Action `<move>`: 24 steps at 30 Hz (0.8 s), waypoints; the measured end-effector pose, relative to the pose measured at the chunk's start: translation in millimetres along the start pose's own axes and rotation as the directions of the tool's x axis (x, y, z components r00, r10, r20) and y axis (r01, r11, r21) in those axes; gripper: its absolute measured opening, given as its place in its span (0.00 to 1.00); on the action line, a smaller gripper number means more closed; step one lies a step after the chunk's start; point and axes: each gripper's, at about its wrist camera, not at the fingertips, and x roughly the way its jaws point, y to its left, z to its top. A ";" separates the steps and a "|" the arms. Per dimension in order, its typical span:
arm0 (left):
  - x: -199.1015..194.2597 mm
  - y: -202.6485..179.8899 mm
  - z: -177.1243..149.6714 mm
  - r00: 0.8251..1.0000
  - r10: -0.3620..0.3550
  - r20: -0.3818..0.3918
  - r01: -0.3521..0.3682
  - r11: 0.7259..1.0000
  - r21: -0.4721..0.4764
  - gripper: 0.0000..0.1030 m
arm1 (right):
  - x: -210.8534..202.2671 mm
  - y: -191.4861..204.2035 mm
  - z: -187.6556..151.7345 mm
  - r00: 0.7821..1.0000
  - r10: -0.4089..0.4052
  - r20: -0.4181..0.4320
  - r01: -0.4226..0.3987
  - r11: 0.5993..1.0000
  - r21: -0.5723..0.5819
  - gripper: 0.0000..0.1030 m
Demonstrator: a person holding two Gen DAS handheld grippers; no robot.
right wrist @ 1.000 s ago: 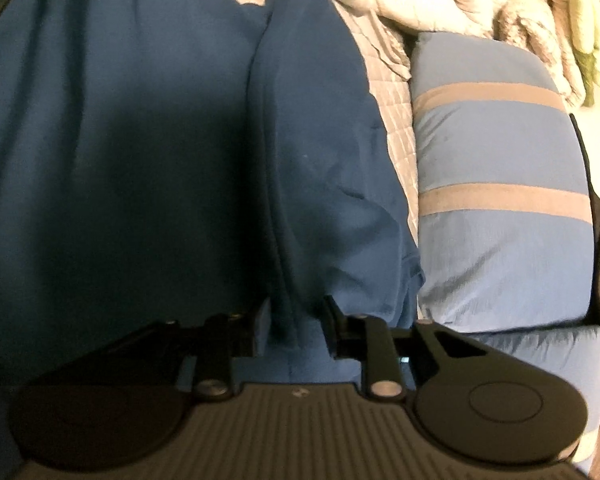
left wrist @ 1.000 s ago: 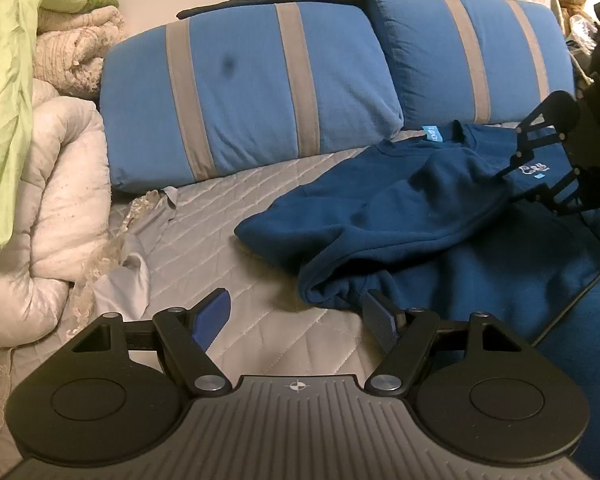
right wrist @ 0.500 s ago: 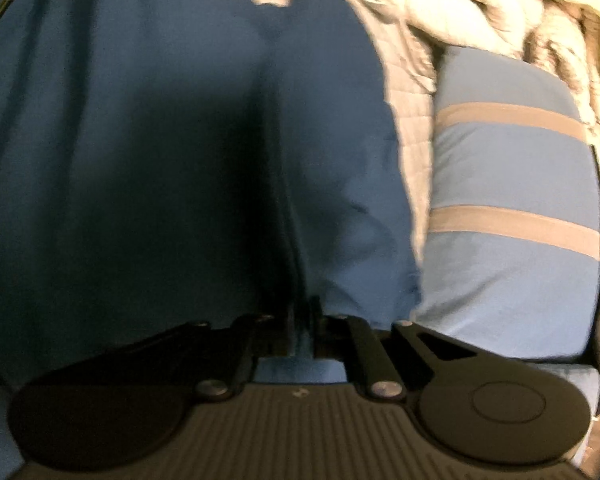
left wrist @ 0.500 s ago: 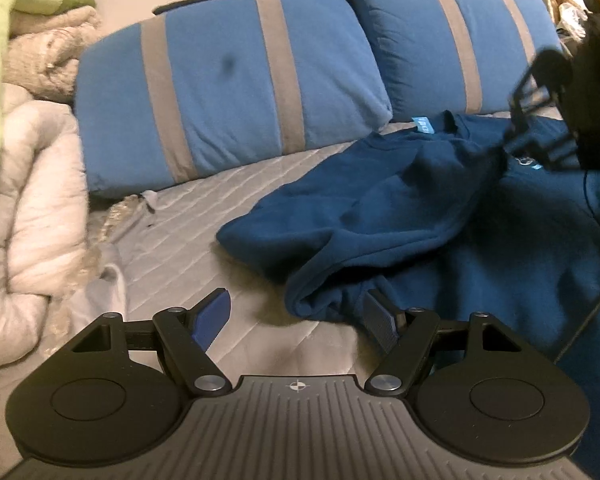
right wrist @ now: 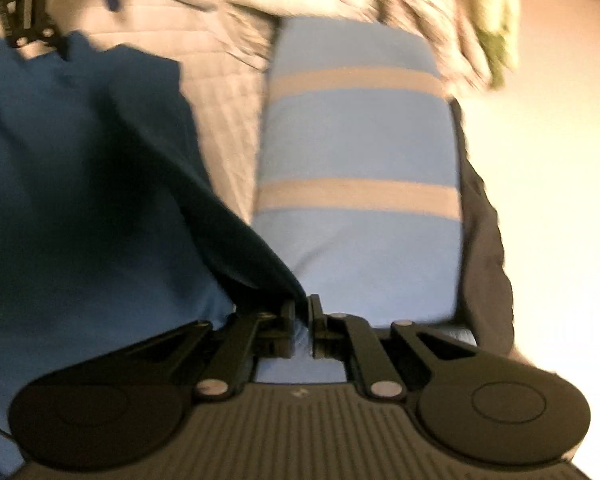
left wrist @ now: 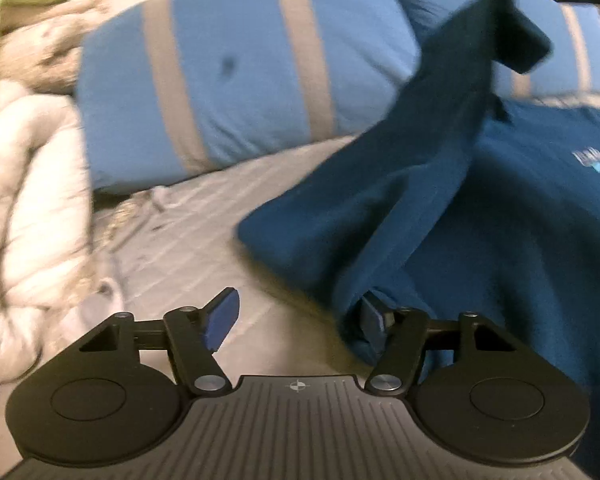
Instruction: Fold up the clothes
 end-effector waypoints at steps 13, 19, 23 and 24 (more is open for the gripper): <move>-9.4 -0.5 17.1 1.000 -0.012 0.005 0.012 0.999 0.035 0.23 | -18.4 18.4 -61.3 0.967 0.238 -0.091 -0.210 0.947 0.243 0.04; -16.7 -17.8 24.4 0.998 -0.020 0.060 0.011 0.990 0.141 0.23 | -44.2 19.3 -62.7 0.982 0.089 -0.168 -0.067 0.989 0.133 0.04; -10.6 -22.5 21.5 0.999 0.016 0.036 -0.022 0.985 0.173 0.23 | -73.9 33.7 -60.4 0.981 0.038 -0.192 -0.031 0.999 0.038 0.05; -8.3 -22.8 20.1 0.999 0.027 0.024 -0.031 0.984 0.173 0.23 | -75.9 48.1 -62.3 0.979 0.074 -0.190 -0.067 0.997 0.044 0.17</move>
